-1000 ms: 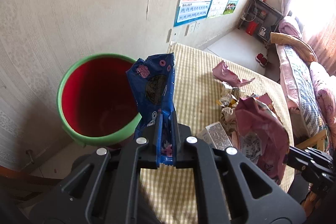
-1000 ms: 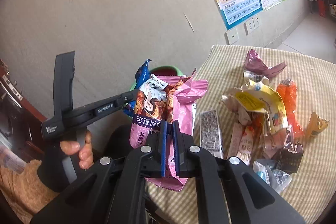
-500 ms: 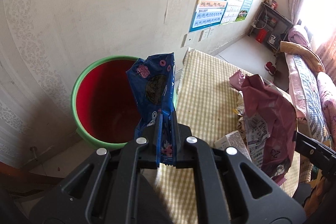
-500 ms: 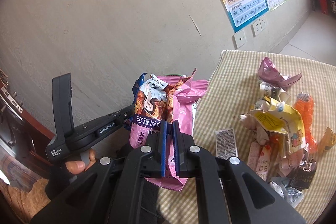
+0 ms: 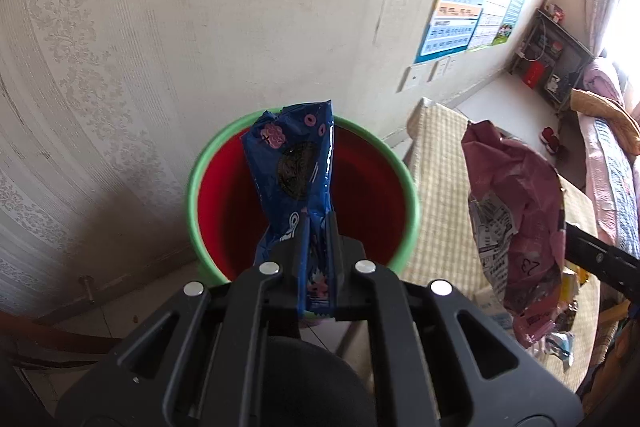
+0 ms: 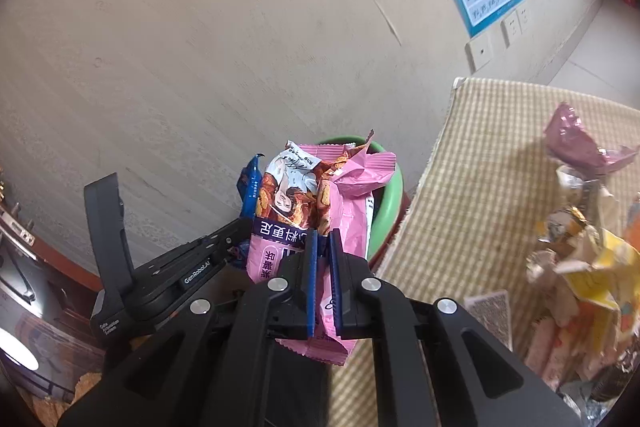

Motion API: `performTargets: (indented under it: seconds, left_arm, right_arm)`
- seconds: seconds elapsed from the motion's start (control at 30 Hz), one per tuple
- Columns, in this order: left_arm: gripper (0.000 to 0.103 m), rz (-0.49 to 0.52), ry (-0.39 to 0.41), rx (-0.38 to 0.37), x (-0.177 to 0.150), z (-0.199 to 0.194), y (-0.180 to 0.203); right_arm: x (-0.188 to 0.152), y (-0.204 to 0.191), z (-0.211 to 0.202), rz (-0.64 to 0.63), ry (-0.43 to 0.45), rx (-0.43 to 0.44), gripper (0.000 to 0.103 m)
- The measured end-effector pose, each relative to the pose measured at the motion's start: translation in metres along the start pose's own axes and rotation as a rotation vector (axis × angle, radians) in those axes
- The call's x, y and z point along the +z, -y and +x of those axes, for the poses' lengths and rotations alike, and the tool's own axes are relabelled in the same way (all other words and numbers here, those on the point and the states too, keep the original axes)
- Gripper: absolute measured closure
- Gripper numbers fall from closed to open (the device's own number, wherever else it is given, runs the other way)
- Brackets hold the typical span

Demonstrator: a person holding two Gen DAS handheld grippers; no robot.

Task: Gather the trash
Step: 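Carry both wrappers over the red bin and open both tools to drop them, then move both tools back to the table toward the milk carton and juice box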

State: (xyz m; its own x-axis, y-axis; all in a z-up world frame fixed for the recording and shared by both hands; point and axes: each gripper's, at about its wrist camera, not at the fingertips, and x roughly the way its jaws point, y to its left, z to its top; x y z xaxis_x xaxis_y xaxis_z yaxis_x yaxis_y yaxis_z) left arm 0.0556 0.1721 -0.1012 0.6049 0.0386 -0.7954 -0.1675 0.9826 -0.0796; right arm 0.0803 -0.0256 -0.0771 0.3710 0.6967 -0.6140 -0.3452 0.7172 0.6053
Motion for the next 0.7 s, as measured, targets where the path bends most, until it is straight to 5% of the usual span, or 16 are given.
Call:
performTargets:
  seconds: [0.37, 0.43, 0.5, 0.7]
  left_arm:
    - [0.095, -0.030, -0.014, 0.057, 0.015, 0.025, -0.031]
    - [0.081, -0.050, -0.006, 0.058, 0.016, 0.025, -0.033]
    - [0.054, -0.063, 0.009, 0.056, 0.016, 0.023, -0.033]
    - [0.053, -0.069, 0.025, 0.034, 0.010, 0.012, -0.026]
  right_arm:
    - [0.043, -0.022, 0.054, 0.009, 0.009, 0.017, 0.089]
    - [0.048, -0.025, 0.059, 0.012, 0.018, 0.024, 0.069]
    - [0.050, -0.027, 0.053, 0.015, 0.044, 0.031, 0.062]
    - [0.042, -0.022, 0.013, -0.039, 0.101, -0.004, 0.058]
